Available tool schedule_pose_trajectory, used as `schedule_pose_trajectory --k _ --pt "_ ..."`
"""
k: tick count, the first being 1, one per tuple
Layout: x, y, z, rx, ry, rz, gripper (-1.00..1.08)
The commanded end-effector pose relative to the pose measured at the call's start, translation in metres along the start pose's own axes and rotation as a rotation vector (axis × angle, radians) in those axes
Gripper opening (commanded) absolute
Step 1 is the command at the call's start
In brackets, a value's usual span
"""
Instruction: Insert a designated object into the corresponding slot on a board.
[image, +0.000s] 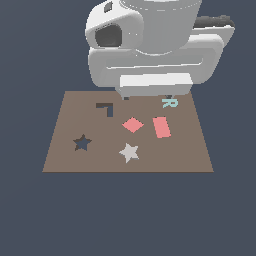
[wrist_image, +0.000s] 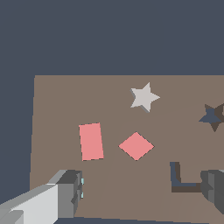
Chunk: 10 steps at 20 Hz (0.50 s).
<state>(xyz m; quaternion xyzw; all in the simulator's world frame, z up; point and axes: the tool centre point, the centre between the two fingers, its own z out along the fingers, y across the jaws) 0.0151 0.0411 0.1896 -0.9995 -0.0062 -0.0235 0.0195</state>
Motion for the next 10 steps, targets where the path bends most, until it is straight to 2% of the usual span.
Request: schedule_pose_trajectory --k 1,10 --pt "0.0 0.0 0.0 0.0 0.0 0.0 1.0" --pt "0.009 0.005 0.018 -0.005 -0.006 0.0 1.0"
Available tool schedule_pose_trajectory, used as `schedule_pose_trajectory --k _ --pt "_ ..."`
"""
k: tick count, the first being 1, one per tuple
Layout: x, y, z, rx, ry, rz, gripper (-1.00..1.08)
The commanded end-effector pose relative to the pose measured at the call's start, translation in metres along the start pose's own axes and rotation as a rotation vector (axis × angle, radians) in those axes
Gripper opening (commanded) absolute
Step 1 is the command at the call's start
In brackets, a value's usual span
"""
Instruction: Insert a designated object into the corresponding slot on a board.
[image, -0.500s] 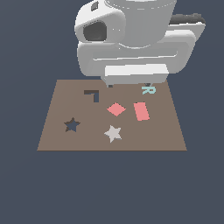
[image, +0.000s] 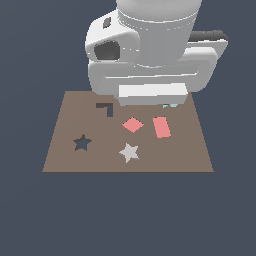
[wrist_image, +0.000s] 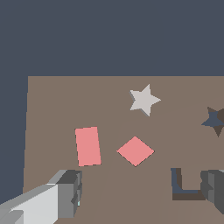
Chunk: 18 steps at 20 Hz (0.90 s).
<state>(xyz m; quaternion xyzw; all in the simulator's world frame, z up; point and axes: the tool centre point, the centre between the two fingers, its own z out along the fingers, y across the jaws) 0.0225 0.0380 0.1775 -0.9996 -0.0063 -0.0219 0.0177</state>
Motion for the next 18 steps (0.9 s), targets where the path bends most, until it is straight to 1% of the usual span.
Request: schedule_pose_trajectory --k 1,6,14,18 --pt "0.004 0.003 0.009 -0.003 -0.004 0.0 1.0" --pt "0.018 0.011 0.036 -0.01 -0.012 0.001 1.0" --pt "0.046 0.028 0.089 -0.025 -0.03 0.001 1.0" --pt "0.056 0.034 0.108 -0.03 -0.037 0.002 1.0"
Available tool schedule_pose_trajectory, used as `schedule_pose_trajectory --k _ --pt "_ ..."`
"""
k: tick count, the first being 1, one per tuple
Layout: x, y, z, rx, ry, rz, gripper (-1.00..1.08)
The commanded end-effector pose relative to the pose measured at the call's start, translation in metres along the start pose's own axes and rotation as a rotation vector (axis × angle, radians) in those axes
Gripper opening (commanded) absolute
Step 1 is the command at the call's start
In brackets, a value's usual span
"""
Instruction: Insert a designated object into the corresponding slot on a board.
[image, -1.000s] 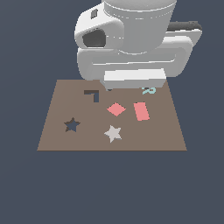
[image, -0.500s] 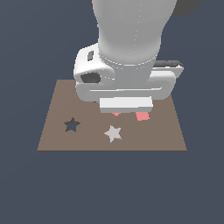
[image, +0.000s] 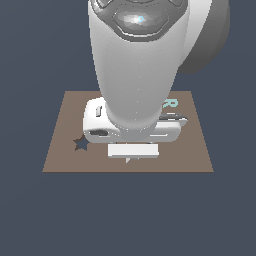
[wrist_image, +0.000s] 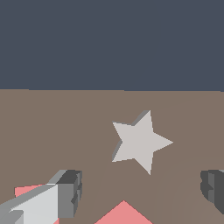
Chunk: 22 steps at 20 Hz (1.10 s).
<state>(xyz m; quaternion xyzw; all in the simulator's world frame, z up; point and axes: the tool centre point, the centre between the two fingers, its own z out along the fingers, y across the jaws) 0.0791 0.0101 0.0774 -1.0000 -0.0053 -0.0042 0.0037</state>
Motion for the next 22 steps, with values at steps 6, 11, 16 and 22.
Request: schedule_pose_trajectory --k 6,11,16,22 --pt "0.015 0.007 0.023 -0.006 -0.007 0.0 1.0" --pt "0.018 0.009 0.027 -0.007 -0.008 0.0 1.0" --pt "0.017 0.009 0.031 -0.007 -0.009 0.001 1.0" --pt "0.018 0.009 0.047 -0.007 -0.008 0.001 1.0"
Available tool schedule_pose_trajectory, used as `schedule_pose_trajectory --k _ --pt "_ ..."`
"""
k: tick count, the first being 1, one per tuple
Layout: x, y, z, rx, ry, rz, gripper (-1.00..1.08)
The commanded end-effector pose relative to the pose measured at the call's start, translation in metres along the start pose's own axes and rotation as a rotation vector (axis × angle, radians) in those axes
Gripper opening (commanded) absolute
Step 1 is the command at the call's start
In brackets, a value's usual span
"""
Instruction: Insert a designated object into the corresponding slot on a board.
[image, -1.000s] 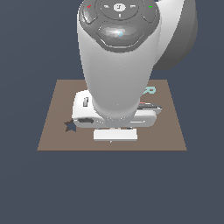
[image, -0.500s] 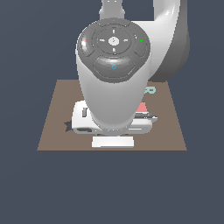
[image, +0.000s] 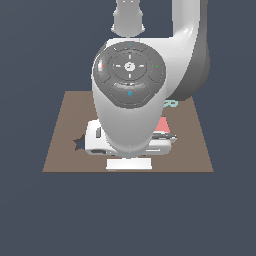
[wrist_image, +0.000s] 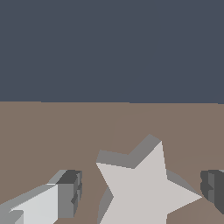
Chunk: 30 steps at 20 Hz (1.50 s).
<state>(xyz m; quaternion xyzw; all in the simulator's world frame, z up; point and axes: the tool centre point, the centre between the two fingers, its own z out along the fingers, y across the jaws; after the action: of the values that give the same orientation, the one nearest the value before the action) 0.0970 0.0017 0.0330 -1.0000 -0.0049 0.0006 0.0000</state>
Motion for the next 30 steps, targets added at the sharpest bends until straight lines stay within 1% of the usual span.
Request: schedule_pose_trajectory --k 1,2,14,18,24,30 --pt "0.0 0.0 0.003 0.0 0.001 0.0 1.0" --pt "0.0 0.0 0.003 0.0 0.001 0.0 -1.0" --pt "0.001 0.0 0.002 0.0 0.002 0.001 -1.0" --pt "0.002 0.002 0.002 0.0 0.002 0.022 -1.0" --pt "0.006 0.01 0.002 0.0 0.002 0.104 -1.0" --pt "0.011 0.024 0.001 0.0 0.001 0.249 -1.0"
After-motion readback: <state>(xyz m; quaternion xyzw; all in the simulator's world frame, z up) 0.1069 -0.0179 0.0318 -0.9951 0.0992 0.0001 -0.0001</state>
